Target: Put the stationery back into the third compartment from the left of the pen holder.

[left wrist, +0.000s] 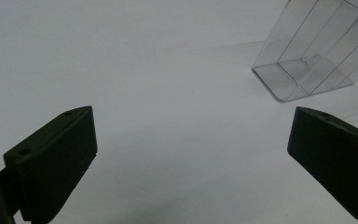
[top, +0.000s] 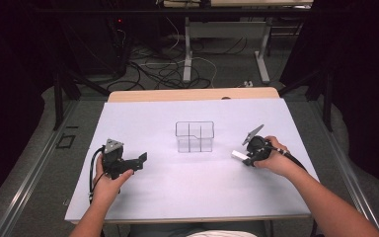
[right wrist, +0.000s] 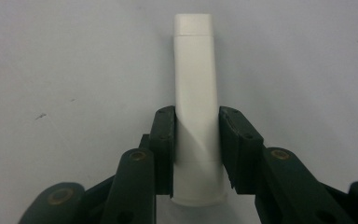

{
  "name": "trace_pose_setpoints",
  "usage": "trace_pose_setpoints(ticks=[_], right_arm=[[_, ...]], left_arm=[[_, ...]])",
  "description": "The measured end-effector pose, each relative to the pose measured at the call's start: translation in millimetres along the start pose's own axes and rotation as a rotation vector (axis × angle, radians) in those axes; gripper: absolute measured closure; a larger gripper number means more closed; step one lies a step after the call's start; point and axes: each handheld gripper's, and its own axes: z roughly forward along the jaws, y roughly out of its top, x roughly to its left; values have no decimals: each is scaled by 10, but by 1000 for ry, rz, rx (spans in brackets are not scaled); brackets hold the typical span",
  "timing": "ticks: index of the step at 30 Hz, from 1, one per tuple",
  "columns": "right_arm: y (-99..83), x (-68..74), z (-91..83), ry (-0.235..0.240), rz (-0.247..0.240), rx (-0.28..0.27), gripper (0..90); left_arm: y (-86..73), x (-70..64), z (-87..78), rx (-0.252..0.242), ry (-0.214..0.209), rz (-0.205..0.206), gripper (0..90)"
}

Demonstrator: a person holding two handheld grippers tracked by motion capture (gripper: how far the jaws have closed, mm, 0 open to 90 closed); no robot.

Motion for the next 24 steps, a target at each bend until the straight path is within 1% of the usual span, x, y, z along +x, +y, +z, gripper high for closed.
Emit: trace_pose_setpoints(ticks=[1,2,3,5,6,7,8,9,10,11,12,16,18,20,21,22,23,24], right_arm=[[3,2,-12,4,0,3,674],[-1,6,-3,6,-1,-28,674],[2,11,-7,0,-3,-40,674],[15,28,-44,11,-9,-37,675],[19,39,-49,-3,-15,-51,675],[25,46,-57,0,-27,-64,674],[32,62,-73,2,-21,-61,675],[39,70,-83,2,-34,-70,675],[46,84,-97,1,-34,-76,675],[55,89,-112,-4,-53,-83,675],[64,104,-127,-3,-54,-90,675],[110,164,-184,-28,-100,-119,675],[131,192,-198,-40,-114,-132,675],[155,214,-221,-47,-138,-135,675],[164,230,-231,-57,-146,-135,675],[185,260,-242,-71,-174,-148,675],[185,260,-242,-71,-174,-148,675],[197,271,-246,-69,-186,-154,675]], left_arm=[[1,0,-1,1,0,0,16],[1,0,-3,1,1,1,16],[1,1,-4,0,1,1,16],[3,3,-6,-3,2,1,16],[5,6,-11,-2,3,1,16],[7,6,-14,-3,3,-1,16],[6,6,-15,-5,2,-2,16],[7,7,-14,-6,0,-2,16],[8,6,-15,-5,-1,-2,16],[9,5,-16,-5,-1,-2,16],[11,4,-17,-3,-2,-1,16],[7,-10,-8,-1,-7,0,16],[7,-16,-7,5,-8,6,16],[10,-24,-6,0,-11,5,16],[11,-28,-6,-2,-12,3,16],[12,-30,-7,-2,-13,3,16],[12,-31,-7,-2,-15,1,16],[13,-32,-7,0,-18,2,16]])
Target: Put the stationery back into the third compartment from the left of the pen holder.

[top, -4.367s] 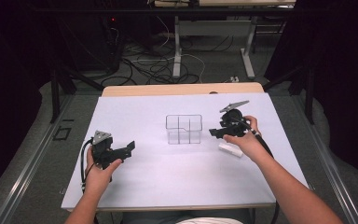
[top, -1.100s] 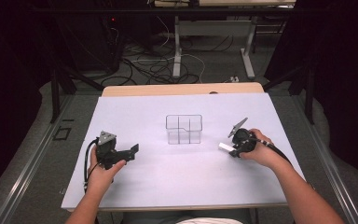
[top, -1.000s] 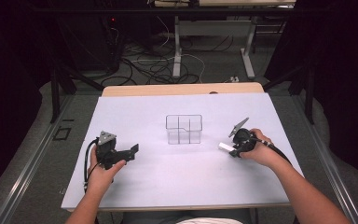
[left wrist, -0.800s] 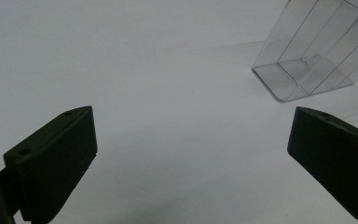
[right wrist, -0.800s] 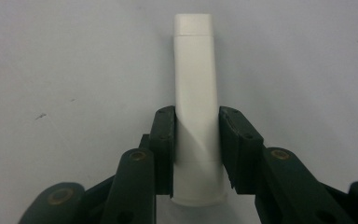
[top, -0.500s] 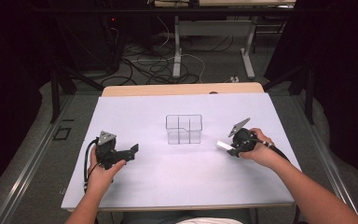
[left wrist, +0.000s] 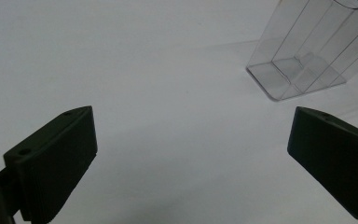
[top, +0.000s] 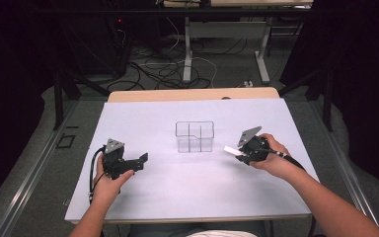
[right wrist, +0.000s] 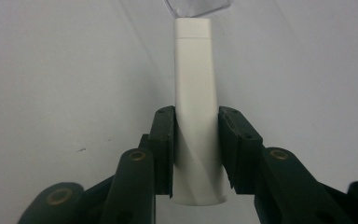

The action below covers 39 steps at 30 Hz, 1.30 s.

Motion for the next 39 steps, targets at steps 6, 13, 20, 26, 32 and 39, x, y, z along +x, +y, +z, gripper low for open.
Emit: trace_pose_setpoints(ticks=[6,13,20,26,32,39], right_arm=[[118,132,-14,-50,-108,-16,675],[281,360,-16,-139,-297,-40,674],[441,587,-18,-195,-477,-72,674],[544,725,-13,-248,-605,-95,674],[622,843,16,-294,-757,-108,674],[688,947,46,-322,-905,-129,674]], left_arm=[[9,-19,-6,6,-11,9,16],[15,-46,-6,19,-18,29,16],[39,-77,-9,29,-42,39,16],[65,-107,-30,51,-80,56,12],[86,-163,-35,67,-115,92,5],[115,-247,-35,70,-174,109,9]])
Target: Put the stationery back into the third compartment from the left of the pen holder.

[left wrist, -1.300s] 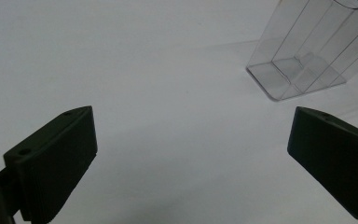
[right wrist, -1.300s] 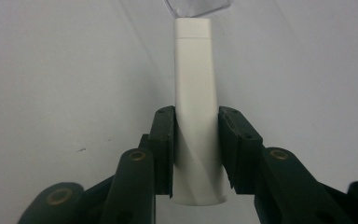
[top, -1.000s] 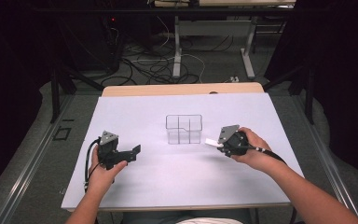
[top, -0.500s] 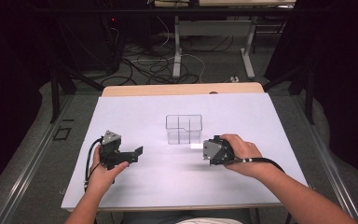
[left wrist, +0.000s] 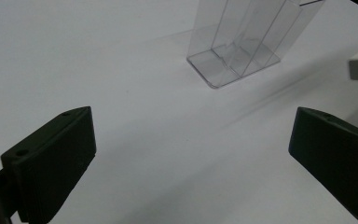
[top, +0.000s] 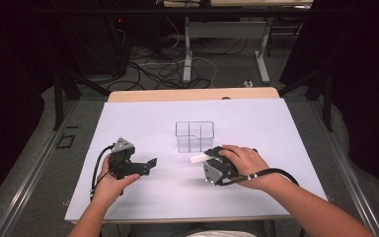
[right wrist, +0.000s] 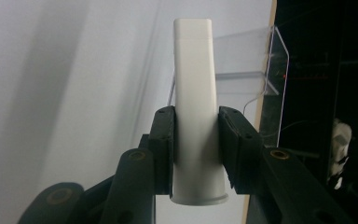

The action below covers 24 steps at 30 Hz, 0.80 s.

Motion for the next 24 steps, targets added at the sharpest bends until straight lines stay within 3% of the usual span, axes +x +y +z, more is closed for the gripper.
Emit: trace_pose_setpoints(ticks=[4,6,7,8,11,12,13,15,18,24], right_arm=[[42,50,5,-19,-70,-4,674],[65,41,18,-18,-144,-10,674],[66,71,25,-43,-154,-18,674],[77,63,27,-23,-185,-12,674],[98,79,47,-34,-232,-30,674],[101,96,51,-57,-242,-35,674],[110,90,52,-35,-257,-33,674],[117,95,56,-35,-270,-32,674],[115,107,58,-42,-278,-38,674],[123,135,41,-45,-294,-33,673]], left_arm=[[18,-46,19,19,-37,14,34],[27,-81,27,20,-50,18,50],[33,-94,29,22,-58,28,58],[42,-110,28,26,-62,35,67],[68,-159,35,20,-82,37,123],[84,-167,34,24,-92,49,149],[97,-187,41,21,-101,51,165],[132,-230,50,32,-133,50,173],[193,-302,67,51,-168,84,214],[320,-422,136,71,-192,155,280]])
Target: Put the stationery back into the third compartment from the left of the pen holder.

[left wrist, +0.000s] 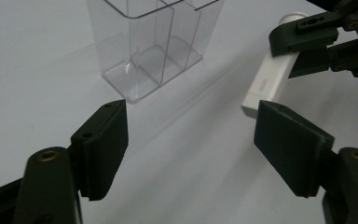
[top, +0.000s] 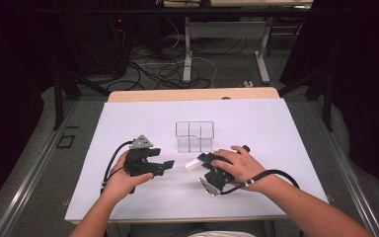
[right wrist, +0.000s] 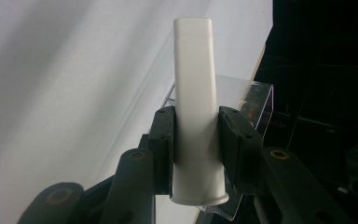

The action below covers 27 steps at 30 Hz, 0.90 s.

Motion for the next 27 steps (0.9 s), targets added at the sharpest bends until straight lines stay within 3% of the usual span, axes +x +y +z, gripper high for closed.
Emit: trace_pose_setpoints(ticks=[2,4,6,7,9,14,15,16,20,27], right_arm=[[11,-8,-7,-4,-24,-1,674],[17,12,-17,-6,-9,1,673],[25,14,-16,-6,-18,-4,673],[29,29,-22,-6,-9,3,673],[41,27,-14,-3,-28,-7,673],[67,47,-1,-4,-51,-9,673],[61,56,29,-7,-44,-46,673],[78,47,5,2,-60,-12,673],[106,76,17,7,-76,-12,673],[149,99,19,16,-96,-22,673]], left_arm=[[41,-37,33,8,-26,6,288],[76,-70,66,16,-31,30,301],[99,-125,102,28,-56,4,301],[117,-125,113,42,-71,27,301],[140,-161,147,71,-89,20,301],[176,-234,250,138,-111,47,342],[182,-242,270,150,-116,51,352],[183,-247,293,154,-121,52,368],[211,-260,358,202,-164,50,430],[257,-290,446,238,-167,85,462]])
